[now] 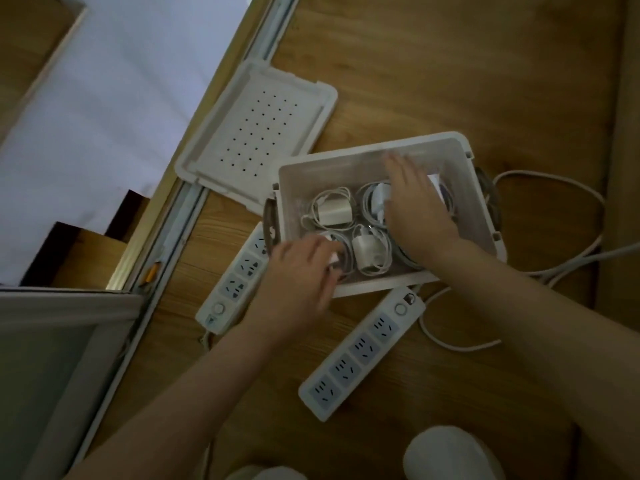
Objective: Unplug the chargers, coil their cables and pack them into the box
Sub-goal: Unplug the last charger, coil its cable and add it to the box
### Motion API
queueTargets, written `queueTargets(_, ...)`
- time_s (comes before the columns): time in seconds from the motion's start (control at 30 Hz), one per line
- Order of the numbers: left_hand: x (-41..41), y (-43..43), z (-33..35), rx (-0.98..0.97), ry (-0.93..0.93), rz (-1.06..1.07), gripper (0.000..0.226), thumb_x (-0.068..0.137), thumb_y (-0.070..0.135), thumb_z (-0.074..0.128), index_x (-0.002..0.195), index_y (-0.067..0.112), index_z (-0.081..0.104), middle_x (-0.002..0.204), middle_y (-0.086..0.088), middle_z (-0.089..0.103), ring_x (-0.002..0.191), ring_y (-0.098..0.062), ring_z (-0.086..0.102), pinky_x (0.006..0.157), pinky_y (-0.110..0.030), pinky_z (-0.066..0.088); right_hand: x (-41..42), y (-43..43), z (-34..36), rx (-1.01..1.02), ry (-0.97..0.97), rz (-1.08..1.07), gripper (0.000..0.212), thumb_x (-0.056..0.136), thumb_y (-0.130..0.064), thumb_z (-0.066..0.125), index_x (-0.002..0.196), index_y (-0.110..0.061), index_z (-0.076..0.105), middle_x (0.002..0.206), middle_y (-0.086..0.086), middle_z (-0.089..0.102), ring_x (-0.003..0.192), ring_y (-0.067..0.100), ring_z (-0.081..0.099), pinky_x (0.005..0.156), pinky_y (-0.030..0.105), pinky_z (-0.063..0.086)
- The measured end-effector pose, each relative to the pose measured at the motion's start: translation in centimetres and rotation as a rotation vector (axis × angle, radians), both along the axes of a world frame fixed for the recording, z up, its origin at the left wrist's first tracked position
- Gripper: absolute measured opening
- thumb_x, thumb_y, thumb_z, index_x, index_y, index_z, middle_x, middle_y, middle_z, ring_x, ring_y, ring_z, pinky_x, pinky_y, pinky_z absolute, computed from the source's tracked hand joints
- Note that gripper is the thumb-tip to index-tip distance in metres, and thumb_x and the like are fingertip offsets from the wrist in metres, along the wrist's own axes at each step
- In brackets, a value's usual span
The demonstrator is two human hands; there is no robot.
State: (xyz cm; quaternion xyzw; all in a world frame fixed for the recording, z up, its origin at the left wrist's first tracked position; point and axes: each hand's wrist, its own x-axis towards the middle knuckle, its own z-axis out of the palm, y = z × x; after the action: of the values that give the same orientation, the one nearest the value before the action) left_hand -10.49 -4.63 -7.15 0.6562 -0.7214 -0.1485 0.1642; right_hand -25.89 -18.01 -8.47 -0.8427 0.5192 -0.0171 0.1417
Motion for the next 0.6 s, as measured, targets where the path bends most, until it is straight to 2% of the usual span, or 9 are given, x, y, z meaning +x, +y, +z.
queueTargets(0.1, 3.9, -1.5, 0.0, -0.105, 0.117, 0.311, 0.015, 0.089, 0.011, 0.052, 0.103, 0.008, 0.055, 0.098, 0.005, 0.045, 0.086, -0.011, 0.045, 0.074, -0.027, 0.041, 3.4, -0.7, 0.6, -0.049, -0.084, 0.148, 0.067, 0.088, 0.008, 0.042, 0.148, -0.002, 0.014, 0.155, 0.013, 0.018, 0.144, 0.028, 0.011, 0.12, 0.036, 0.008)
queueTargets(0.13, 5.5, -2.3, -0.3, -0.098, 0.136, 0.381, 0.014, 0.089, 0.006, 0.053, 0.102, 0.008, 0.055, 0.099, 0.005, 0.044, 0.085, -0.012, 0.046, 0.073, -0.029, 0.043, 4.6, -1.2, 0.4, -0.045, -0.061, 0.171, 0.067, 0.087, 0.007, 0.042, 0.147, -0.001, 0.014, 0.155, 0.014, 0.018, 0.144, 0.03, 0.011, 0.119, 0.038, 0.01)
queueTargets(0.2, 8.2, -3.8, -1.0, -0.012, 0.124, 0.444, 0.021, 0.088, -0.001, 0.05, 0.107, 0.007, 0.056, 0.106, -0.001, 0.05, 0.092, -0.018, 0.051, 0.081, -0.034, 0.048, 6.5, -2.0, -0.3, -0.006, 0.005, 0.197, 0.067, 0.088, 0.002, 0.044, 0.148, -0.001, 0.012, 0.155, 0.014, 0.018, 0.144, 0.031, 0.012, 0.118, 0.041, 0.011)
queueTargets(0.27, 10.2, -5.2, -1.9, 0.137, 0.026, 0.416, 0.036, 0.084, -0.006, 0.05, 0.117, 0.007, 0.055, 0.122, -0.008, 0.052, 0.11, -0.024, 0.05, 0.094, -0.036, 0.043, 7.7, -2.3, -0.7, 0.059, 0.036, 0.201, 0.065, 0.09, -0.001, 0.045, 0.147, -0.004, 0.016, 0.153, 0.012, 0.021, 0.143, 0.029, 0.014, 0.118, 0.039, 0.013)
queueTargets(0.37, 11.5, -7.1, -3.9, 0.346, -0.141, 0.289, 0.054, 0.086, -0.003, 0.048, 0.136, 0.016, 0.045, 0.144, -0.006, 0.042, 0.132, -0.024, 0.037, 0.11, -0.04, 0.029, 8.1, -2.2, -0.3, 0.078, 0.072, 0.169, 0.062, 0.088, 0.002, 0.046, 0.145, -0.006, 0.022, 0.15, 0.009, 0.024, 0.139, 0.027, 0.018, 0.113, 0.037, 0.023)
queueTargets(0.47, 11.4, -8.1, -6.2, 0.443, -0.282, 0.089, 0.057, 0.089, 0.002, 0.051, 0.141, 0.021, 0.039, 0.142, -0.004, 0.044, 0.131, -0.023, 0.038, 0.107, -0.039, 0.03, 8.4, -2.1, 0.3, 0.037, 0.116, 0.167, 0.063, 0.084, 0.003, 0.049, 0.142, -0.008, 0.026, 0.146, 0.01, 0.028, 0.133, 0.028, 0.025, 0.103, 0.038, 0.033)
queueTargets(0.6, 10.6, -8.2, -6.8, 0.419, -0.538, -0.026, 0.058, 0.083, 0.004, 0.059, 0.137, 0.013, 0.036, 0.132, -0.008, 0.044, 0.123, -0.026, 0.044, 0.103, -0.039, 0.032, 8.6, -1.9, 0.2, 0.026, 0.137, 0.17, 0.062, 0.082, 0.003, 0.049, 0.139, -0.007, 0.028, 0.142, 0.012, 0.031, 0.13, 0.029, 0.027, 0.098, 0.039, 0.038)
